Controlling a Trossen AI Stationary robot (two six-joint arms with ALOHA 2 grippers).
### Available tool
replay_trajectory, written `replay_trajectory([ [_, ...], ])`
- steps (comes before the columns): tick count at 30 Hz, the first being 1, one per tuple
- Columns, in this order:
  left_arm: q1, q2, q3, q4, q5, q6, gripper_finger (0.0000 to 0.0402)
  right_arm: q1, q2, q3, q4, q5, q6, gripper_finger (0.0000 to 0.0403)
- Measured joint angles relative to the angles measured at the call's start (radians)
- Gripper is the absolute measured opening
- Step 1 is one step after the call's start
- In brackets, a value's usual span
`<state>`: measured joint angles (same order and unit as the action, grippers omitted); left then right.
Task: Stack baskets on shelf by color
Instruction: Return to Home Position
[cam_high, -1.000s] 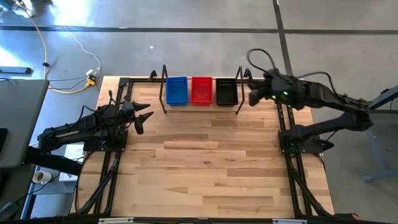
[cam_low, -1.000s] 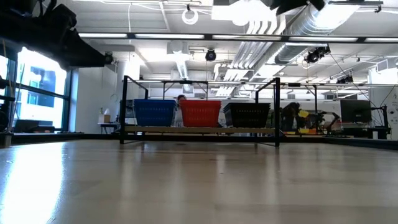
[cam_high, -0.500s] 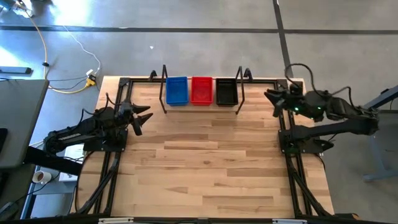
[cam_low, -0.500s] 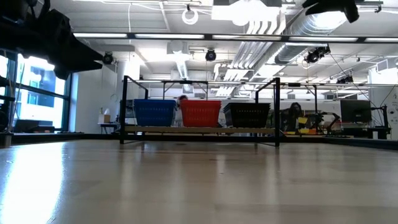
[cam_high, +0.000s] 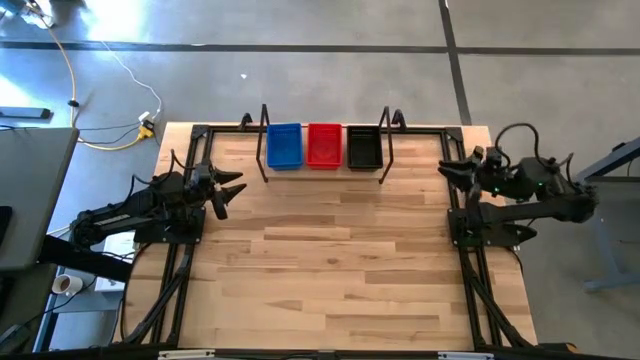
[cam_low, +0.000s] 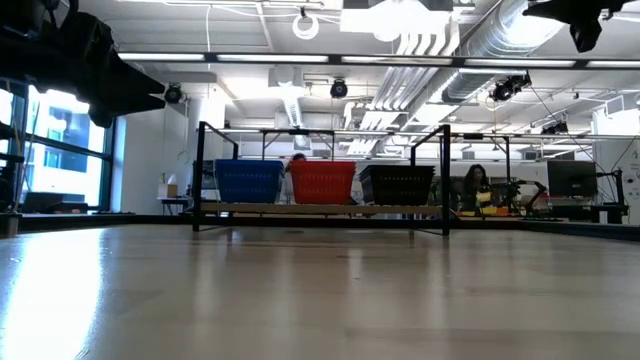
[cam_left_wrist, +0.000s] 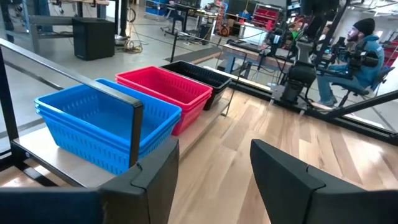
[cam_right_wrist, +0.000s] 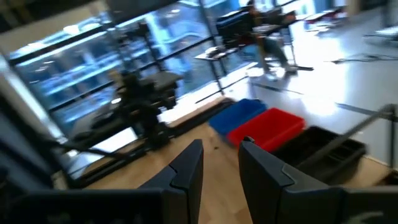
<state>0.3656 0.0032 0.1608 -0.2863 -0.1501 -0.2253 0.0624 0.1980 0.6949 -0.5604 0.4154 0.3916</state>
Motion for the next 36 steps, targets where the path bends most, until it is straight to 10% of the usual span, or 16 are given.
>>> replay_trajectory([
  [9,0.000,0.000,0.000,0.000,-0.001,-0.028,0.0188,0.000,-0.192,-0.181,0.060,-0.106,-0.035,0.0089],
  [36,0.000,0.001,0.000,-0.001,0.007,-0.034,0.0188,0.000,-0.173,-0.684,0.614,-0.155,-0.168,0.0089],
])
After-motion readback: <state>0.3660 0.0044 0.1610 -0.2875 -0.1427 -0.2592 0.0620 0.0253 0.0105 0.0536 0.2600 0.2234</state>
